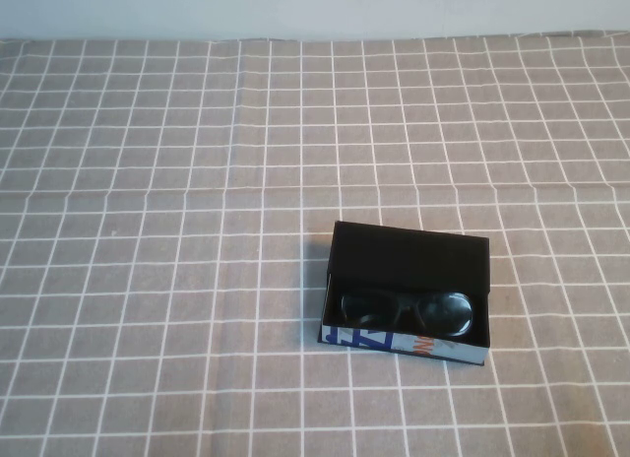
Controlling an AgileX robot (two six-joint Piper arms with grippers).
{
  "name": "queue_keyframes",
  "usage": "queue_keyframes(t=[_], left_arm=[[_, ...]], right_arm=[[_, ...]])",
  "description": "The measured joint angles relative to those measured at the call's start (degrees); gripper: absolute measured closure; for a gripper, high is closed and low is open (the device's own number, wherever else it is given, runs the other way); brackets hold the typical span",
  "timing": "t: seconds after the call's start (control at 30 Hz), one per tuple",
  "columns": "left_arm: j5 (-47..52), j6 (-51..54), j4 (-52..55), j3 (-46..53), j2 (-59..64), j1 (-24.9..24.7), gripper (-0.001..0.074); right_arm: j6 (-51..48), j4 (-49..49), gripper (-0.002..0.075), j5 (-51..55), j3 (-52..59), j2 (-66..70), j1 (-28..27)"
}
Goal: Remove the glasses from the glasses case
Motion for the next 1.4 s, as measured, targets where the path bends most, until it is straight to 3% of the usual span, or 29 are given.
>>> queue_keyframes(t=[0.87,1.2,1.4], left_arm=[[0.0,0.0,0.0,0.0,0.0,0.0,0.0739],[0.0,0.0,0.0,0.0,0.0,0.0,0.0739],[0.0,0.0,0.0,0.0,0.0,0.0,0.0739]], right_arm=[[0.0,2.3,0.0743,0.0,0.0,0.0,0.0],[0.0,20.8,0.0743,0.0,0.0,0.0,0.0],[0.0,39.5,0.0743,-0.7,0.0,0.0,0.0]])
